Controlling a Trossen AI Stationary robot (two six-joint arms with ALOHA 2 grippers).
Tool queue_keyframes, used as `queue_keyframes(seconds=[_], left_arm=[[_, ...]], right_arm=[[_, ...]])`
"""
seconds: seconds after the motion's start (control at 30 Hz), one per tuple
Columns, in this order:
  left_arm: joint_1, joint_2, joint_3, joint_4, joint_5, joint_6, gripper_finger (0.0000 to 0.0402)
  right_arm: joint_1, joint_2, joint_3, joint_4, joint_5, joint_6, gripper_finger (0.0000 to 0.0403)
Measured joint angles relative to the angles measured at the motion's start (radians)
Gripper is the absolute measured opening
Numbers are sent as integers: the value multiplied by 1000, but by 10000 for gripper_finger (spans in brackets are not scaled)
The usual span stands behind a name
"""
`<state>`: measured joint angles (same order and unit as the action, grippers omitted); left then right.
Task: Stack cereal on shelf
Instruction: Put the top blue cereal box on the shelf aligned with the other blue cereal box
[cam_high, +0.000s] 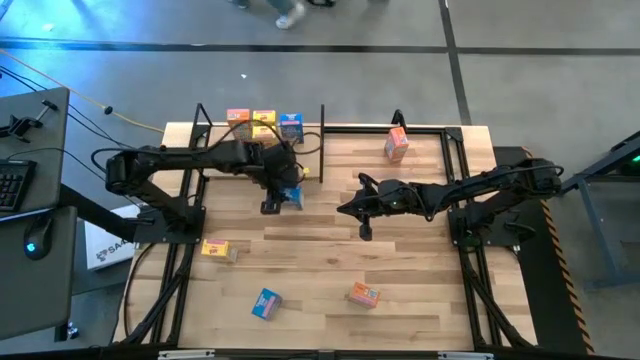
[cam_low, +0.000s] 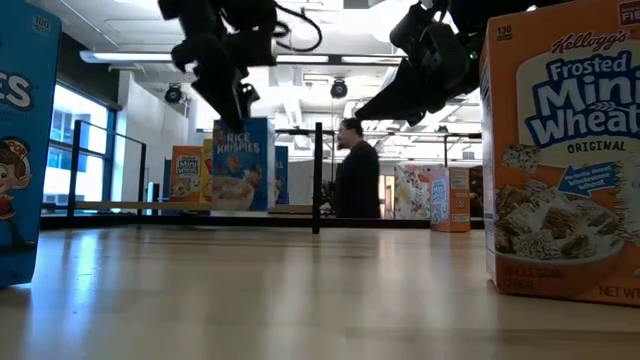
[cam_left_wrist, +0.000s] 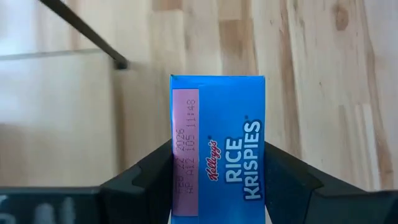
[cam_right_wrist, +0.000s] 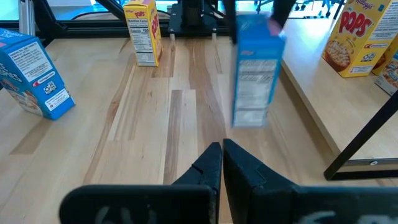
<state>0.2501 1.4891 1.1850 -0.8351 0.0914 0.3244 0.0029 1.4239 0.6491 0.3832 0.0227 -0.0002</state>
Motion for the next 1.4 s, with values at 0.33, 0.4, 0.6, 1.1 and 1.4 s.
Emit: queue_keyframes(seconds=[0.33,0.4,0.6,1.1,1.4], left_arm=[[174,24,151,-54,-11,115,186],[210,44,160,-46,-13,129,186],[273,120,215,-2,-42,176,186],[326,181,252,2,-84,204,186],[326,181,253,11,-79,179,186]], right_arm=[[0,0,0,0,-13,0,5],[0,0,0,0,-13,0,5],[0,0,0,1,-13,0,5],[0,0,0,-2,-19,0,5],[0,0,0,-5,-20,0,5]])
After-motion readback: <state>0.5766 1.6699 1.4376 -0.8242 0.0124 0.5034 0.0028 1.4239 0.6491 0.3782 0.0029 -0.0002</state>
